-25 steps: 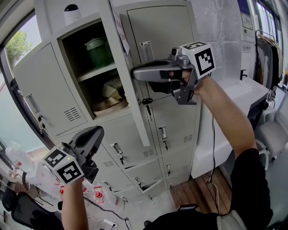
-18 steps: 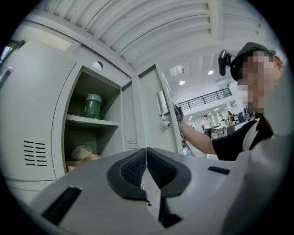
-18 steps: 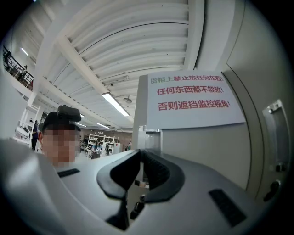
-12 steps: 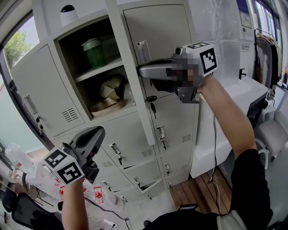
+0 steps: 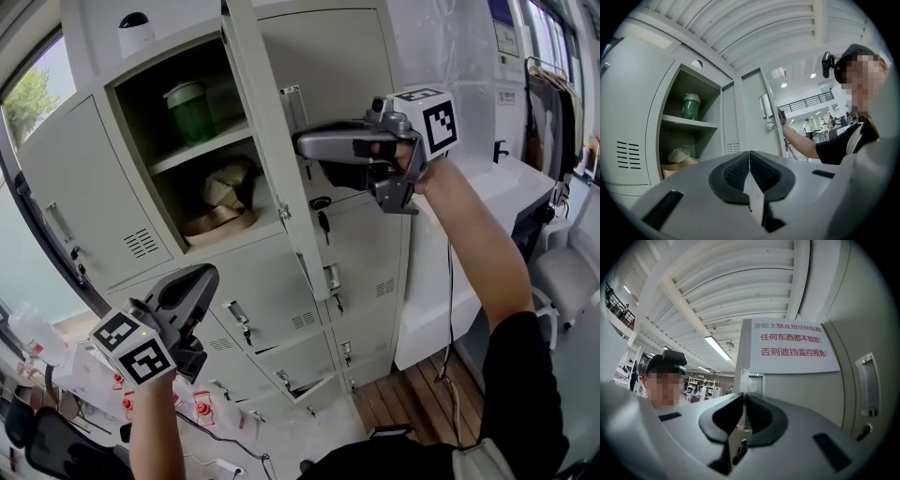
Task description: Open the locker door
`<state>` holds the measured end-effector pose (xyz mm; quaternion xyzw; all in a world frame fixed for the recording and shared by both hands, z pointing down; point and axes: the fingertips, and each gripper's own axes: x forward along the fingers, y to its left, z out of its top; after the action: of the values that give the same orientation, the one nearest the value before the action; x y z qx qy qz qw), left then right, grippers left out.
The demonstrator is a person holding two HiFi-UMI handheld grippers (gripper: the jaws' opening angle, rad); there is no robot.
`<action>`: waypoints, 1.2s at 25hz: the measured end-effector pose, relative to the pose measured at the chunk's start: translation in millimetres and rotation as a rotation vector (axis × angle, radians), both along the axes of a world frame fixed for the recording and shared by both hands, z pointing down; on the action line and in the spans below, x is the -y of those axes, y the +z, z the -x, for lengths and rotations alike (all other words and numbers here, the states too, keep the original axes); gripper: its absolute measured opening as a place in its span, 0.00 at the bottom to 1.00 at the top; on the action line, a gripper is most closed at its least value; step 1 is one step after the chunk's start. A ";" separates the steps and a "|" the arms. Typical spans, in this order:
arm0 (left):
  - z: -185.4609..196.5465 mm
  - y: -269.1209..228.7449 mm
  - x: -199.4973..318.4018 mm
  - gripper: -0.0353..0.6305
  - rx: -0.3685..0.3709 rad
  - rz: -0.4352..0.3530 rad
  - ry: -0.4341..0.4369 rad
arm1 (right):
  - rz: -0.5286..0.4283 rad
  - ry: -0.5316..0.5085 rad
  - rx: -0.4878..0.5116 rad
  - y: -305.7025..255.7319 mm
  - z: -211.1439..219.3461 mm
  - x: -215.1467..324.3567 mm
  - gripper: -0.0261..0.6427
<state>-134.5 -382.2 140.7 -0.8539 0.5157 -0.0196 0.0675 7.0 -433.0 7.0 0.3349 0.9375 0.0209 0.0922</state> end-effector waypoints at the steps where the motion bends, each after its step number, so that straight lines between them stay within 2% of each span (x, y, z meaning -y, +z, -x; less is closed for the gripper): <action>1: -0.3 0.4 0.2 0.08 -0.001 0.000 0.001 | 0.005 0.002 0.005 -0.6 -2.3 0.8 0.09; 9: -4.4 3.8 -2.2 0.08 -0.012 0.001 0.013 | 0.021 0.044 0.039 -5.7 -21.4 5.2 0.08; 17: -6.5 3.6 -4.3 0.08 -0.031 -0.019 0.026 | 0.005 0.131 0.044 4.9 -27.4 11.4 0.07; 24: -8.0 12.6 -8.1 0.08 -0.042 -0.050 0.006 | -0.055 0.360 0.059 40.1 -25.7 26.4 0.06; 30: -1.8 32.5 -18.0 0.08 -0.059 -0.078 -0.030 | -0.039 0.554 0.068 94.7 -33.1 45.8 0.06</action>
<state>-132.6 -364.2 173.2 -0.8430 0.5305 0.0247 0.0852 40.1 -478.8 101.7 0.0668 0.9891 0.0747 0.1081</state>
